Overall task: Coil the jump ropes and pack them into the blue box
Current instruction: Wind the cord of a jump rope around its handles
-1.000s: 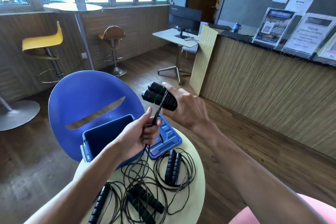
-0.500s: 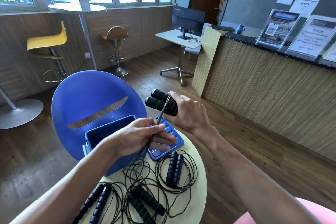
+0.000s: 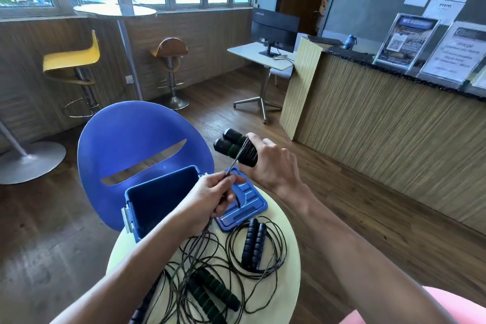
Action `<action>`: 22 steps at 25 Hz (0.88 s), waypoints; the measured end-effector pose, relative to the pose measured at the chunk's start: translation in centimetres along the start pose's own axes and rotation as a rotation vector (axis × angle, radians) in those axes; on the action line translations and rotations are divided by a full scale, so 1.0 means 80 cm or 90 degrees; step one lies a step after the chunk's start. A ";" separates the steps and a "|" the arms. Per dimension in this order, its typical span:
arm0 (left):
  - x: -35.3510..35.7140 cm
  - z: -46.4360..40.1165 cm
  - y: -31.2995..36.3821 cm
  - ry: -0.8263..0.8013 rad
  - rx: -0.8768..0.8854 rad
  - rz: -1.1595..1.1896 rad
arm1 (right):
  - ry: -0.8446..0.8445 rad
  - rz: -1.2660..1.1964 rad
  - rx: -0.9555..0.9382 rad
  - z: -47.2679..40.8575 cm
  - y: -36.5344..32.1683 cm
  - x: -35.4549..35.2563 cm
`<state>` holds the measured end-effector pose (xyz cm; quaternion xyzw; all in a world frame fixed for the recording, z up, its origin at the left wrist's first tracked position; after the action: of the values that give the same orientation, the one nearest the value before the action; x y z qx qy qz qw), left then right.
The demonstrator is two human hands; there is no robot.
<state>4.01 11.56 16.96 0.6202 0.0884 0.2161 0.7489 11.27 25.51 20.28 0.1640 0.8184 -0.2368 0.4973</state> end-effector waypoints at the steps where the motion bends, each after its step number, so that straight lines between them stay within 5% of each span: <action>1: 0.000 -0.002 0.001 0.035 0.022 -0.016 | 0.003 0.001 0.007 -0.002 0.002 0.000; 7: -0.007 -0.013 -0.011 0.061 -0.106 0.135 | -0.014 0.028 0.005 0.001 0.007 0.009; 9: -0.009 -0.008 -0.010 0.094 -0.057 0.082 | -0.016 0.029 0.004 0.002 0.007 0.010; 14: -0.005 0.009 0.024 0.199 0.203 -0.381 | -0.053 0.026 0.016 -0.002 0.007 0.012; 18: -0.007 0.010 0.012 0.078 0.167 -0.260 | -0.039 -0.049 0.026 -0.007 0.001 0.003; 22: -0.008 0.006 0.016 0.113 0.176 -0.254 | -0.058 -0.023 0.006 -0.007 -0.005 0.008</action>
<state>3.38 11.07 18.24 0.6657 0.3030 0.1036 0.6740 10.37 25.53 20.02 0.1403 0.7965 -0.2567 0.5292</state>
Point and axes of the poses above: each hand's wrist, its own z-axis away from the middle knuckle, its own x-axis out of the palm, y = z × x, the point moved 4 cm from there along -z, towards the middle knuckle, and after that the axes turned 1 degree about -x, right-handed, at the moved point
